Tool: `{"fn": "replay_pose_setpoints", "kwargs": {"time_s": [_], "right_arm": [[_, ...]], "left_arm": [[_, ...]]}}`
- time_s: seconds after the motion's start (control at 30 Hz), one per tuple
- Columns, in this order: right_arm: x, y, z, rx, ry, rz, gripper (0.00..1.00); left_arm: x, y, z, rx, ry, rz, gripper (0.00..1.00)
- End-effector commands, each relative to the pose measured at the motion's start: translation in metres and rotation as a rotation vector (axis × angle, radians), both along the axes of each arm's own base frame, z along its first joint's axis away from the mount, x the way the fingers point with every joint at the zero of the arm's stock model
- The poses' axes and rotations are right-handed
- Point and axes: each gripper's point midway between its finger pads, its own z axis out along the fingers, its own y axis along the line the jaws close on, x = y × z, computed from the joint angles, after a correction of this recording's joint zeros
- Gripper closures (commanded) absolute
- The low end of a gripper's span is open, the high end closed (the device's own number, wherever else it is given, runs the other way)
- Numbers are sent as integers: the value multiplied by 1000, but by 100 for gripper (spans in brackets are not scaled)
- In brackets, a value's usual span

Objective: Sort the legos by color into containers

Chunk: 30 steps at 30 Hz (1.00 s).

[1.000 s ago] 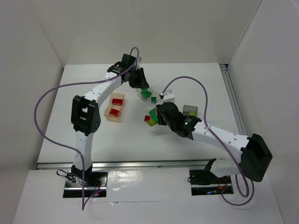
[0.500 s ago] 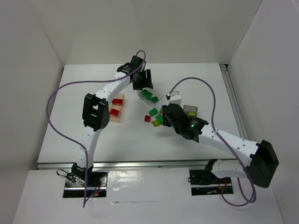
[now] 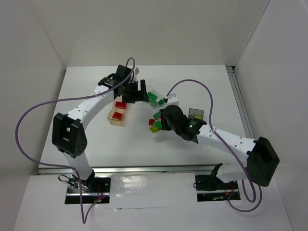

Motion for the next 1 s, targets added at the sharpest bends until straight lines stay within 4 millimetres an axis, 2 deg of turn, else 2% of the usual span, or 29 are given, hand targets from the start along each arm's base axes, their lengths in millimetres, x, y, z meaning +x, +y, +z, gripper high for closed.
{"fn": "replay_pose_setpoints", "kwargs": {"time_s": [0.0,0.03,0.07,0.13,0.17,0.2,0.23,0.27,0.3,0.37,0.43,0.5,0.63,0.7,0.73,0.87,0.97], "right_arm": [[10,23,33,123,-69,43,76],[10,25,35,134,-71,52,76],[12,26,36,145,-72,54,76],[12,29,39,159,-77,62,76],[14,31,43,176,-93,63,76],[13,33,43,180,-88,73,76],[14,34,46,189,-96,73,76],[15,35,41,180,-88,73,76],[18,35,42,176,-93,63,76],[20,36,42,167,-92,55,76],[23,35,46,177,-99,39,76],[25,34,43,182,-93,12,76],[32,32,49,208,-105,-53,76],[35,29,50,229,-107,-99,76],[35,28,46,222,-98,-116,76],[39,29,49,263,-90,-165,76],[40,30,42,254,-75,-171,76]], "left_arm": [[-34,-10,-8,-131,58,-106,10],[-39,-15,-5,-176,54,-122,10],[-50,-10,-18,-185,92,-114,10],[-65,-17,-5,-272,104,-129,9],[-72,-21,-11,-314,116,-138,9],[-74,-21,-8,-357,123,-128,1],[-82,-26,1,-428,156,-111,0],[-86,-29,2,-462,162,-111,0],[-88,-31,-3,-491,158,-104,0],[-90,-29,5,-530,152,-55,0],[-94,-24,-2,-534,173,11,0],[-96,-18,5,-555,165,123,0],[-108,-9,1,-648,168,297,0],[-105,-3,4,-697,167,390,0],[-108,0,-1,-707,179,415,0],[-113,-7,5,-807,231,441,0],[-110,-15,1,-861,284,444,0]]}}
